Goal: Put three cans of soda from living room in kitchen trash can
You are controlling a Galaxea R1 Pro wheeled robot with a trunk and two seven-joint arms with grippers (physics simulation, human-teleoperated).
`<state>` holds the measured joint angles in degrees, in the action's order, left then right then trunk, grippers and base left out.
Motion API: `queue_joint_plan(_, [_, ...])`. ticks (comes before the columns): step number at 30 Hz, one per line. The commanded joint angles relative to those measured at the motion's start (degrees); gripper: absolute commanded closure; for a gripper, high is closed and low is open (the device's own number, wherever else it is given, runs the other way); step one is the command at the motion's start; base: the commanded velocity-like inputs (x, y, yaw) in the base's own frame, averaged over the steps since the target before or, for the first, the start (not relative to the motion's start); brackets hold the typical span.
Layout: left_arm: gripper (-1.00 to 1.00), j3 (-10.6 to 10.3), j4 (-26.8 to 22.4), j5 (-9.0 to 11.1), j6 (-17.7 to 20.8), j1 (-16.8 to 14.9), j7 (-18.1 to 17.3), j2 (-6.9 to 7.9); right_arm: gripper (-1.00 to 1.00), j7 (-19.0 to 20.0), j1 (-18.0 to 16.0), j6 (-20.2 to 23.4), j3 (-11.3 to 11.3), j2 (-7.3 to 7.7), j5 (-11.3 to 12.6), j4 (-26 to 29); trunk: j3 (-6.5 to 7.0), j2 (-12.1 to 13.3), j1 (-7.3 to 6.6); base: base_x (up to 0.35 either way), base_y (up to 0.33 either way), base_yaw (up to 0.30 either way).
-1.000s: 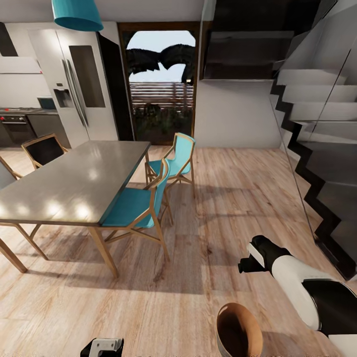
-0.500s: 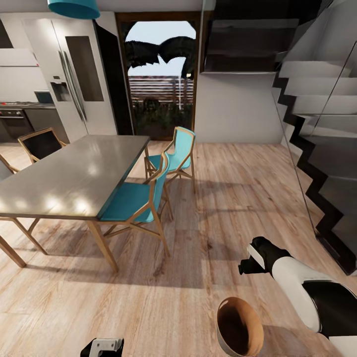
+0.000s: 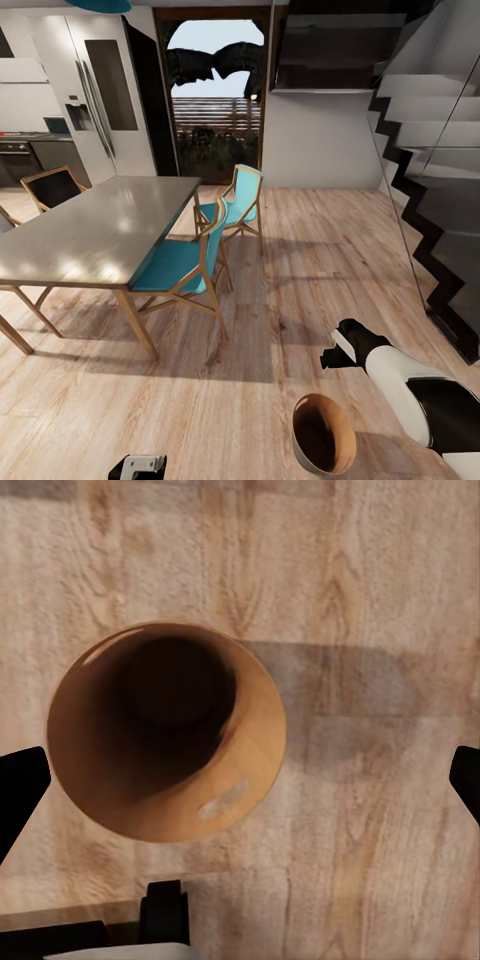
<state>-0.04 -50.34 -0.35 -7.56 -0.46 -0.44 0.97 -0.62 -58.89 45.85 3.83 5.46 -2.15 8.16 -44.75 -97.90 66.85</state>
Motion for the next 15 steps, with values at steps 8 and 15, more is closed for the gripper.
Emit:
queue_joint_plan(8, [-1.00,-0.04,0.00,0.00,0.00,-0.02,0.00,0.00,-1.00,0.00,0.45,-0.05,0.03,-0.01,-0.04,0.01,-1.46,-3.22,1.76,0.000,0.000,0.000])
queue_joint_plan(15, [-1.00,-0.04,0.00,0.00,0.00,-0.01,0.00,0.00,-1.00,0.00,0.94,-0.11,0.04,-0.01,-0.05,0.07,-2.72,-6.03,3.30,0.000,0.000,0.000])
